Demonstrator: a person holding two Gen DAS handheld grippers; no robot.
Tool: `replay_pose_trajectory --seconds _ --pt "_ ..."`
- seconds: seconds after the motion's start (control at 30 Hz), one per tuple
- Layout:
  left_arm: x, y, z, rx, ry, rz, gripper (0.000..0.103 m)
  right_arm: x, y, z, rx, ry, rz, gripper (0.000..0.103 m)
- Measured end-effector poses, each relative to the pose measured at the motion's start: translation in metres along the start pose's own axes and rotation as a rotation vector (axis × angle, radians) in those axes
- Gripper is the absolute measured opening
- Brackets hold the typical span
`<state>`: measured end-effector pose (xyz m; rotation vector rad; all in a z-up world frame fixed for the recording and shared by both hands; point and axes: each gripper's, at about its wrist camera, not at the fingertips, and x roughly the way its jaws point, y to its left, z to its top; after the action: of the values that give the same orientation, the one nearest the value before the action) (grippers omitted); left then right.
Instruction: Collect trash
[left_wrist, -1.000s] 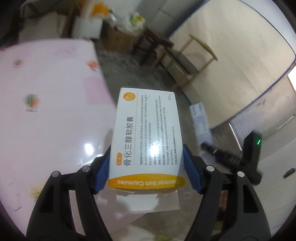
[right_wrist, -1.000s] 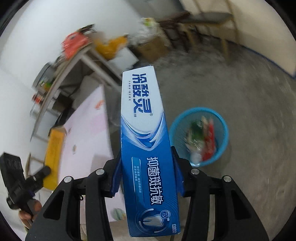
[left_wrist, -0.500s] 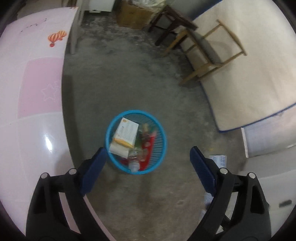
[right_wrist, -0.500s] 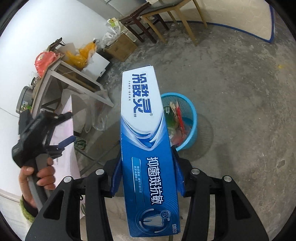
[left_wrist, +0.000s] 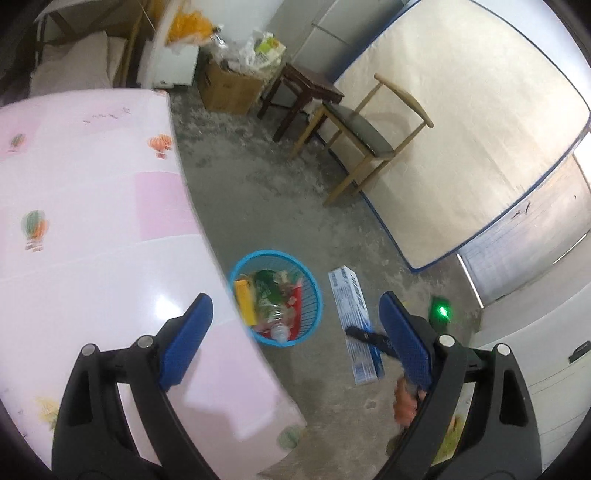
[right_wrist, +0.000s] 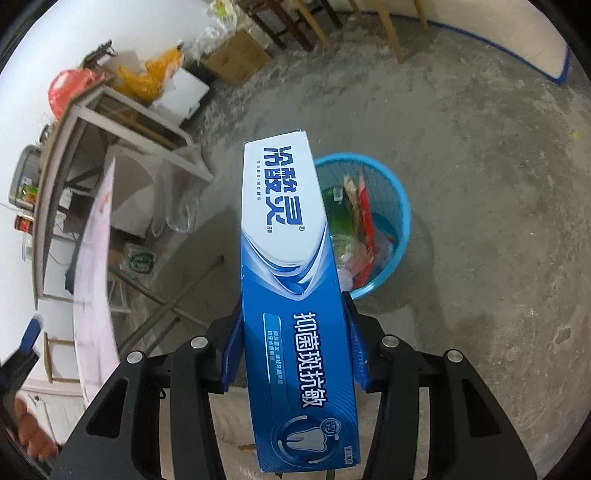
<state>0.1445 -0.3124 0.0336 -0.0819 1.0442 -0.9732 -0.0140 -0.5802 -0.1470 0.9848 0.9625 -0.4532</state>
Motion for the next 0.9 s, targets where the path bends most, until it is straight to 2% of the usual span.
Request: replay_pose_trajectory --seconds 0.2,0.23,0.27,0.3,0.43,0.53,0.73,0.83,0.9 --pt "-0.054 0.034 -0.033 -0.004 -0.038 0.055 0.087 0.057 0.034 0.033 -0.075 0.059 -0.054 0.048" --pt "-0.063 0.041 -0.042 -0.003 -0.046 0.085 0.087 0.065 0.037 0.037 -0.089 0.064 -0.062 0.051" --pt "-0.07 0.045 -0.047 0.0 -0.053 0.102 0.087 0.079 0.041 0.043 -0.1 0.071 -0.089 0.061" --pt "-0.077 0.05 -0.055 0.003 -0.062 0.123 0.087 0.089 0.041 0.047 -0.104 0.073 -0.117 0.064" --pt "-0.093 0.069 -0.08 -0.031 -0.086 0.173 0.087 0.113 0.037 0.053 -0.092 0.09 -0.188 0.065" --pt "-0.098 0.077 -0.093 -0.048 -0.098 0.202 0.087 0.103 0.033 0.05 -0.077 0.071 -0.162 0.065" --pt "-0.093 0.074 -0.102 0.007 -0.107 0.213 0.087 0.053 0.024 0.026 -0.09 -0.002 -0.164 0.065" --pt "-0.093 0.069 -0.105 0.029 -0.123 0.212 0.087 0.009 0.03 0.002 -0.142 -0.068 -0.152 0.065" --pt "-0.094 0.065 -0.108 0.024 -0.137 0.214 0.087 -0.022 0.045 -0.018 -0.2 -0.135 -0.114 0.066"
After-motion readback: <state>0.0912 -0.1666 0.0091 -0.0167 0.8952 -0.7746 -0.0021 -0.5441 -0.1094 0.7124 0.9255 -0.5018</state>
